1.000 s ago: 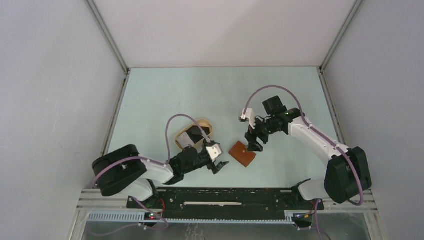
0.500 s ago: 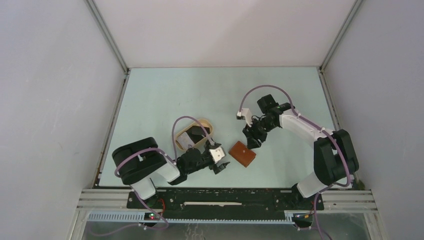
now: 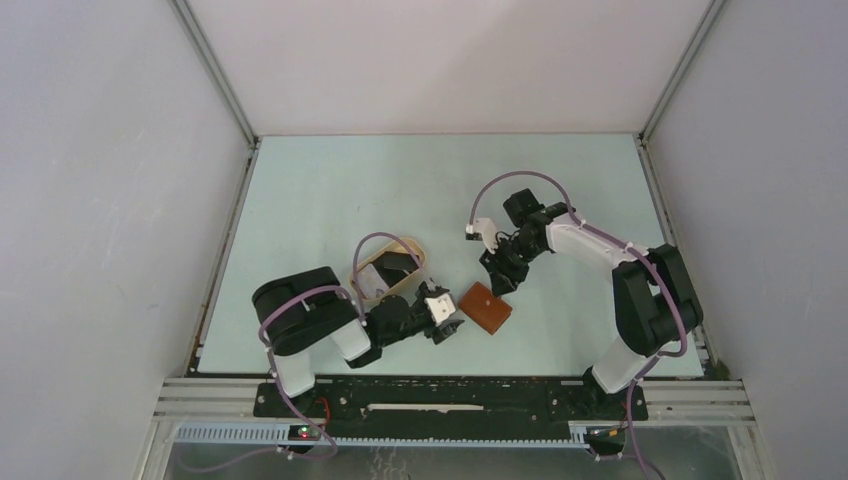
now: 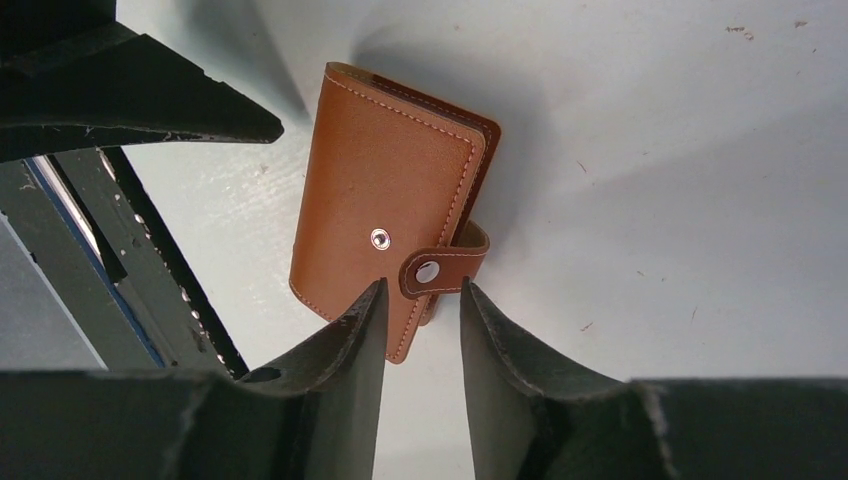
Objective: Put the credit cards into the card holder
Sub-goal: Close the card holder at the center of the board.
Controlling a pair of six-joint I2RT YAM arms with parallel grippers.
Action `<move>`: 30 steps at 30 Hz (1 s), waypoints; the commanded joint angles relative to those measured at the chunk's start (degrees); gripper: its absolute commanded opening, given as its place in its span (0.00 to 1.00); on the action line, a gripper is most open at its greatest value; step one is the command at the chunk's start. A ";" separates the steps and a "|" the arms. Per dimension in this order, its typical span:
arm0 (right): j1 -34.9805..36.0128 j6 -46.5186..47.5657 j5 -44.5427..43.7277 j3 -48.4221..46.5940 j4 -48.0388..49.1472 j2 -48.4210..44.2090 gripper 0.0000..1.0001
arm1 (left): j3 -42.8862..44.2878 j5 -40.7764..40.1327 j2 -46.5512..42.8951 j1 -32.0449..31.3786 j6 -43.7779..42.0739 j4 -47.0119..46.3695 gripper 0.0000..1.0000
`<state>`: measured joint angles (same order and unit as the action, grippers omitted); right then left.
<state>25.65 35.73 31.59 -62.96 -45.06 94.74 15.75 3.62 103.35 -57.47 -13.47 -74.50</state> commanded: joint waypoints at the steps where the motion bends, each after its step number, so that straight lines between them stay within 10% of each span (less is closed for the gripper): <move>1: 0.85 -1.28 -0.81 -2.22 0.39 0.31 0.39 | 2.41 1.30 1.06 -0.01 -0.47 -2.41 0.79; 14: 1.75 -1.02 -1.32 -2.78 -0.69 2.17 0.26 | 3.26 1.28 1.45 0.34 0.50 -0.31 0.76; 20: 2.04 -0.66 -1.68 -3.17 -1.20 2.44 0.00 | 3.24 1.63 0.84 0.69 1.66 0.25 0.71; 30: 2.30 -0.84 -1.06 -3.44 -0.55 0.65 0.00 | 3.76 0.02 -1.09 0.78 7.70 0.86 0.62</move>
<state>27.53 35.00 30.02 -64.58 -45.84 97.19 17.37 4.47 104.57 -56.97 -9.39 -72.73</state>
